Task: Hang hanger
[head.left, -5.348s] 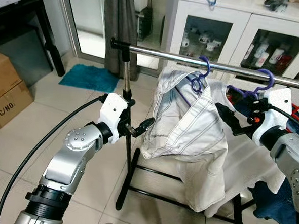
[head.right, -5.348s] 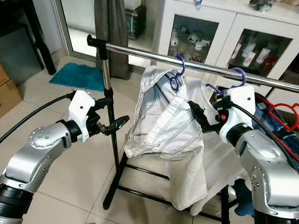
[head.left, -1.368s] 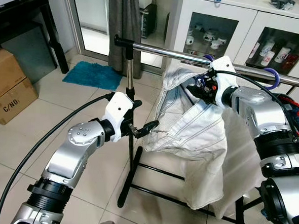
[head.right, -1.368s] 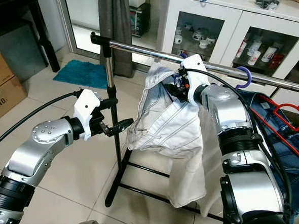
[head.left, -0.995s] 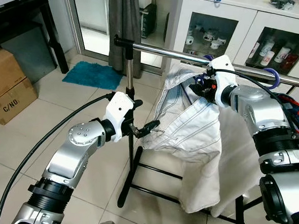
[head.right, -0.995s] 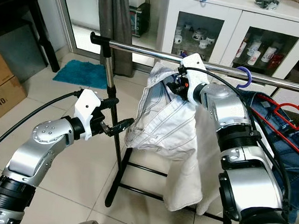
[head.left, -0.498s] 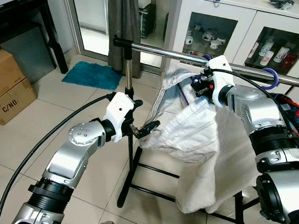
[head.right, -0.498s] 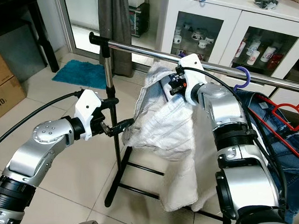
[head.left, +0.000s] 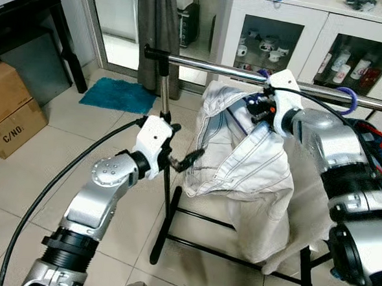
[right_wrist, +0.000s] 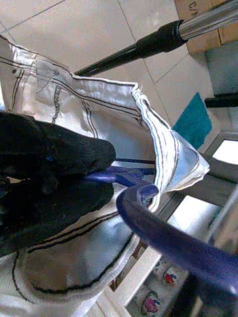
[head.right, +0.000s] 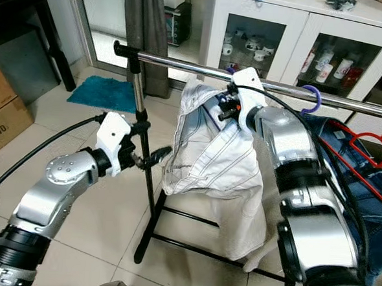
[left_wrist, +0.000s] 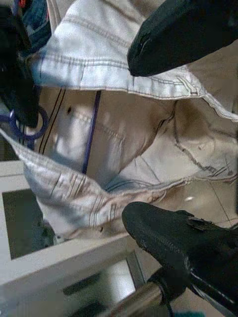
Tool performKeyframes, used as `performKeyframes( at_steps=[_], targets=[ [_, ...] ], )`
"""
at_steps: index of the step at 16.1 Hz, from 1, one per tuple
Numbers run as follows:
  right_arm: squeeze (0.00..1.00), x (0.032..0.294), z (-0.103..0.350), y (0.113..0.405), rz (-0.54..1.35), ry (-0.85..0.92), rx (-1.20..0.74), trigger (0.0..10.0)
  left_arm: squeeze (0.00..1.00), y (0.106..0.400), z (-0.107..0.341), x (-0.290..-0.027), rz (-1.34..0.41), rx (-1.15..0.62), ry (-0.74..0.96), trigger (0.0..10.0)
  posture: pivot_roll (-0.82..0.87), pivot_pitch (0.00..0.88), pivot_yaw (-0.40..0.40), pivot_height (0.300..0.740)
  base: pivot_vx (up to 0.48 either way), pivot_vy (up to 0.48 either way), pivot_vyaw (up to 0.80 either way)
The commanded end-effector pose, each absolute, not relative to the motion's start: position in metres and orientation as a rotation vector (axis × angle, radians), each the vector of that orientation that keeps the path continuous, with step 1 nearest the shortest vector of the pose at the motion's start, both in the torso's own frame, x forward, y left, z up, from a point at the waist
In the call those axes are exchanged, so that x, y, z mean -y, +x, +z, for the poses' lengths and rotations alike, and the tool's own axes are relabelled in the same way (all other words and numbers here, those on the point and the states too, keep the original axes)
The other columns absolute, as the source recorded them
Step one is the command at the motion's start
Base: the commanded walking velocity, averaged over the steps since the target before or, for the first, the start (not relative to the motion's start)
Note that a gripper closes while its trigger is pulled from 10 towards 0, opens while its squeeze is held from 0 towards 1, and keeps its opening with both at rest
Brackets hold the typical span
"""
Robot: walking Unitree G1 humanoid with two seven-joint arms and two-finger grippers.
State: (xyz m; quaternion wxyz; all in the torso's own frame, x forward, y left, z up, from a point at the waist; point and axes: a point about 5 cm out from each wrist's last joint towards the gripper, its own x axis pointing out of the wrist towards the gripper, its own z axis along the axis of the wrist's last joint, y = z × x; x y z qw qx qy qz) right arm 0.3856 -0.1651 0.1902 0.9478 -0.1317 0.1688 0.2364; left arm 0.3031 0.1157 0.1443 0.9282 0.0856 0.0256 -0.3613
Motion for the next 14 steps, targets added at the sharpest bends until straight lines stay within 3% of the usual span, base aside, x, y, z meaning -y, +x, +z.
performKeyframes(
  at_steps=[1, 9, 14],
  targets=[
    [0.0, 0.168, 0.208, 0.38, 0.506, -0.258, -0.265, 0.0, 0.13, 0.308, 0.15, -0.117, -0.709, -0.03, 0.191, 10.0, 0.02, 0.0, -0.007, 0.74, 0.0, 0.0, 0.0],
    [0.0, 0.164, 0.23, 0.348, 0.586, -0.229, -0.162, 0.0, 0.11, 0.307, 0.147, -0.112, -0.711, -0.031, 0.181, 10.0, 0.01, 0.0, 0.002, 0.74, 0.0, 0.0, 0.0],
    [0.0, 0.16, 0.198, 0.322, 0.606, -0.219, -0.256, 0.0, 0.11, 0.307, 0.145, -0.112, -0.714, -0.042, 0.186, 10.0, 0.01, 0.0, 0.002, 0.74, 0.0, 0.0, 0.0]
  ],
)
